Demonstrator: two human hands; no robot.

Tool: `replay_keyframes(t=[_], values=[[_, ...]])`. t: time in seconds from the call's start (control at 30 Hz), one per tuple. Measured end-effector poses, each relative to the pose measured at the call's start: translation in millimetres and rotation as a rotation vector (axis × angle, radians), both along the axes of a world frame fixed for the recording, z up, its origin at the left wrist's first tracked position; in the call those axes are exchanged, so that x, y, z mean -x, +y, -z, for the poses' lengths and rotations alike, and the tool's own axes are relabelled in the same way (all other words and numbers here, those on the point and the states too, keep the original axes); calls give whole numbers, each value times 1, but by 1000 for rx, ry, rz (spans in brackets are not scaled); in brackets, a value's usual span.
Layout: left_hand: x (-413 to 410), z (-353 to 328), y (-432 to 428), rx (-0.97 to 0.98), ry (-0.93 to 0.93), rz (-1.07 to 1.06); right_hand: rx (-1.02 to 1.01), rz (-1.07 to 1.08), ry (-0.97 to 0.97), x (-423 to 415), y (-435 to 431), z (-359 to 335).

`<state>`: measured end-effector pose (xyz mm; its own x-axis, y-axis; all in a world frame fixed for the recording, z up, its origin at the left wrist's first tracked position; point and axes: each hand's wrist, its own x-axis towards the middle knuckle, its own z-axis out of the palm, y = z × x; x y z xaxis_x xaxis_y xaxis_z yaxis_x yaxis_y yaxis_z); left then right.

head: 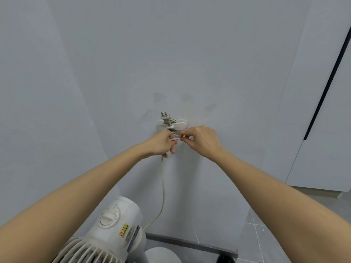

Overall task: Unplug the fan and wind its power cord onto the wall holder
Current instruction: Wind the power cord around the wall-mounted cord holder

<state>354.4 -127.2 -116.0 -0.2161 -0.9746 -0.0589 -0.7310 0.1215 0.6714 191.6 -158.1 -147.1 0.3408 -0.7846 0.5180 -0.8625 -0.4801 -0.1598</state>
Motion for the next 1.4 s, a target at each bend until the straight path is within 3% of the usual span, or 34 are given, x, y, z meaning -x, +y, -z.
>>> replay_keyframes(t=[0.2,0.4,0.5,0.7,1.13,1.4], values=[[-43,20,14,-293,-85,60,6,20,5,-1,-4,2],[-54,24,14,-49,-31,68,-21,-3,5,-1,-5,3],[-35,30,16,2,-44,125,-51,-41,96,-4,-2,8],[-26,34,10,4,-20,129,-14,-49,18,-4,0,10],[-26,35,-7,60,16,62,27,29,71,0,-7,-1],[-28,33,-11,-11,19,50,19,30,74,-1,-7,-2]])
